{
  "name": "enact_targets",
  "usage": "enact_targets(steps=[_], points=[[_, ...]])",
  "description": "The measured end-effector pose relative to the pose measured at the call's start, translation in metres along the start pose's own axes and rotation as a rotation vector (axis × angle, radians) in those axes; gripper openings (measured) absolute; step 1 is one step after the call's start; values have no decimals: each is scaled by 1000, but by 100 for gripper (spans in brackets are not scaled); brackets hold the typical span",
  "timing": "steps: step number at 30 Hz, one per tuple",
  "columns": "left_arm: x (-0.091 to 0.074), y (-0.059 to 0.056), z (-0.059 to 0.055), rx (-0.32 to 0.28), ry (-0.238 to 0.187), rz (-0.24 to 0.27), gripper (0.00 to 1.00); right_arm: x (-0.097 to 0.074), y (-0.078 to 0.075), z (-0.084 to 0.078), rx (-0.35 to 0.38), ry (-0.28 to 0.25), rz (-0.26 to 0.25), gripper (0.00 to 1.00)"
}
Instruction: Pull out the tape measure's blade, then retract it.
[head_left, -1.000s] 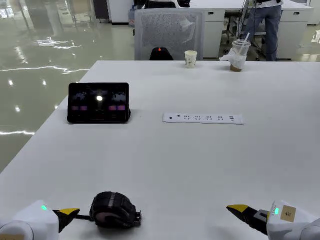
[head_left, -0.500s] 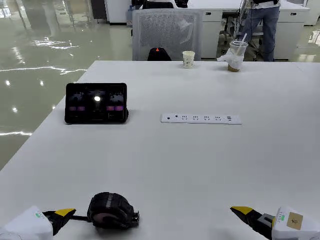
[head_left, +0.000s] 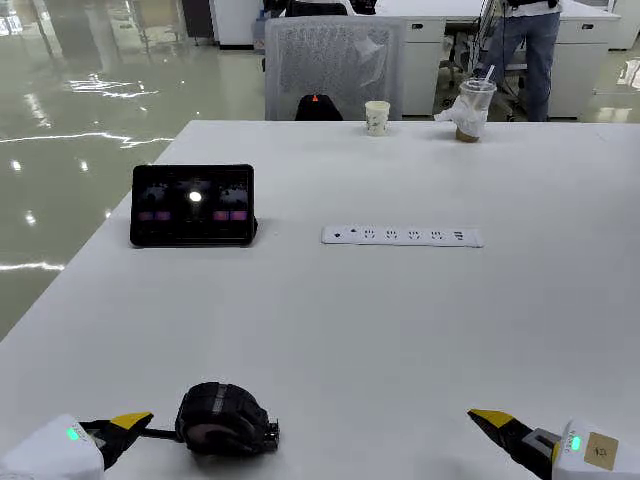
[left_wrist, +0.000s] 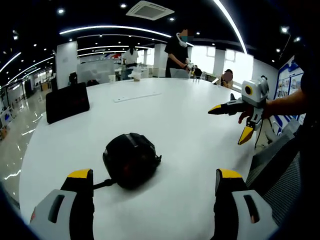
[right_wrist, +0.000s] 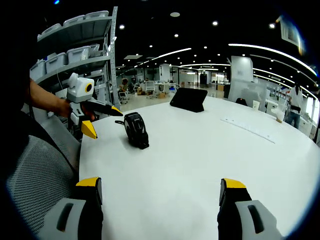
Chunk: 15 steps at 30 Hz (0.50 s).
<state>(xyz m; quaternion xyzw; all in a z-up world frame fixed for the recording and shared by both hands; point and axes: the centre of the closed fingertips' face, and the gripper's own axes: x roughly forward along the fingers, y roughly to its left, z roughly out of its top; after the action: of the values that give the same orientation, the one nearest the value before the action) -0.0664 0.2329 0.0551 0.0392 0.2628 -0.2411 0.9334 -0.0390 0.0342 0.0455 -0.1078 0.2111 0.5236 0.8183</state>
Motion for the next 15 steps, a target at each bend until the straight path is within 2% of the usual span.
enact_targets(steps=[7, 15], points=[[-1, -2, 3, 25, -8, -1, 99, -4, -1, 1, 4, -8, -15, 99], [-1, -1, 4, 21, -10, -1, 99, -7, -1, 1, 2, -4, -25, 99]])
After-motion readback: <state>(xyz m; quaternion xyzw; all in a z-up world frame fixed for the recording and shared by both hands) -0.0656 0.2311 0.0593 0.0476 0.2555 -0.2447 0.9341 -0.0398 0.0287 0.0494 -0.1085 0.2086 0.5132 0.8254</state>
